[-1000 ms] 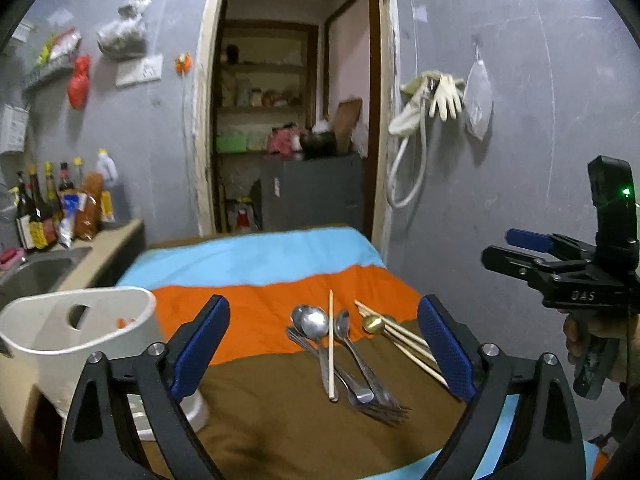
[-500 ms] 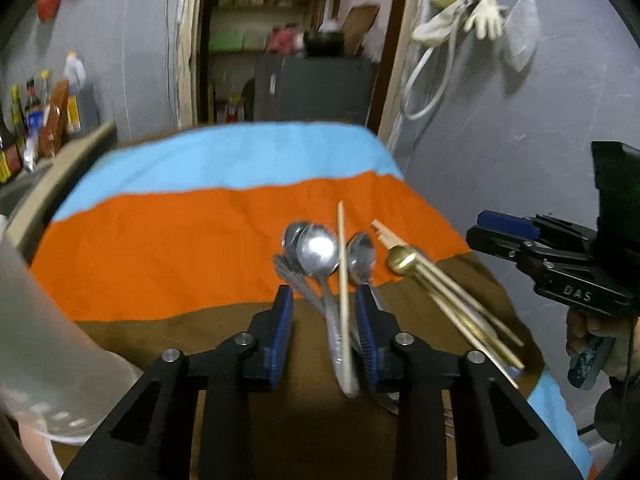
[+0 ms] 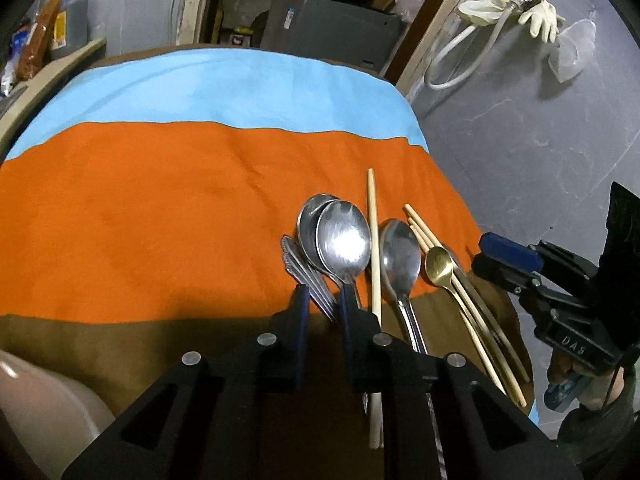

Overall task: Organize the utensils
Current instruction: 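Close the right gripper on a wooden chopstick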

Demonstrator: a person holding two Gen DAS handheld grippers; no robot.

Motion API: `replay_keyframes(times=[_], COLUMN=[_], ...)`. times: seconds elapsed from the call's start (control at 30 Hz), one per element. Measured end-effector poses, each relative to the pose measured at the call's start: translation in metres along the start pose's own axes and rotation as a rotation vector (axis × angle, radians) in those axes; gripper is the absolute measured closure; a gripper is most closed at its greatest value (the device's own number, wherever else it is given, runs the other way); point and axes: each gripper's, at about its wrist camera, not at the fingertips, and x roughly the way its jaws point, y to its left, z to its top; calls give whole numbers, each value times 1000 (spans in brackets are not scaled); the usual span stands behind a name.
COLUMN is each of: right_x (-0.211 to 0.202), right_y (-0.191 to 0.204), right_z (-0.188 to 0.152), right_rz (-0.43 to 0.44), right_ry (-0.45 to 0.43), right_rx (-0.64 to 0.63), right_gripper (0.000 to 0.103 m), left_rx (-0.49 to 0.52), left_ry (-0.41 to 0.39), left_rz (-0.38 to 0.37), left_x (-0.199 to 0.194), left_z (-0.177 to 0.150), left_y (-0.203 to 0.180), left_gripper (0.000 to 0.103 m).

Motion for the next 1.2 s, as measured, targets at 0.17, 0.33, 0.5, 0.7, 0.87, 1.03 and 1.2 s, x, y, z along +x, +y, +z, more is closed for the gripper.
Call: replay_keyframes(times=[0.17,0.33,0.5,0.7,0.87,1.03,1.2], right_x=[14,30,35,24,9,-3,-3], right_y=[2,2,-5,-18,-29,-42,-49], right_z=[8,12,14,4,-7,-15,-23], right_rz=[-17,10,65,101,101,80,77], right_ry=[51,101,120,106,67,37,51], right_rx=[-32,-29,55,149,214,264,275], right_gripper=[80,85,96,99,99,99,99], left_rx=[-57,-24,-53,-68,-91,-81,-69], left_ry=[42,23,17,21,20,19,2], left_rz=[-64,-43,-64,-75,-102,-127,-139], left_x=[3,1,-1,-7,-10,-12,-13], left_z=[10,10,9,4,2,-1,0], left_y=[12,8,8,9,9,4,-6], left_gripper=[90,92,96,103,103,103,103])
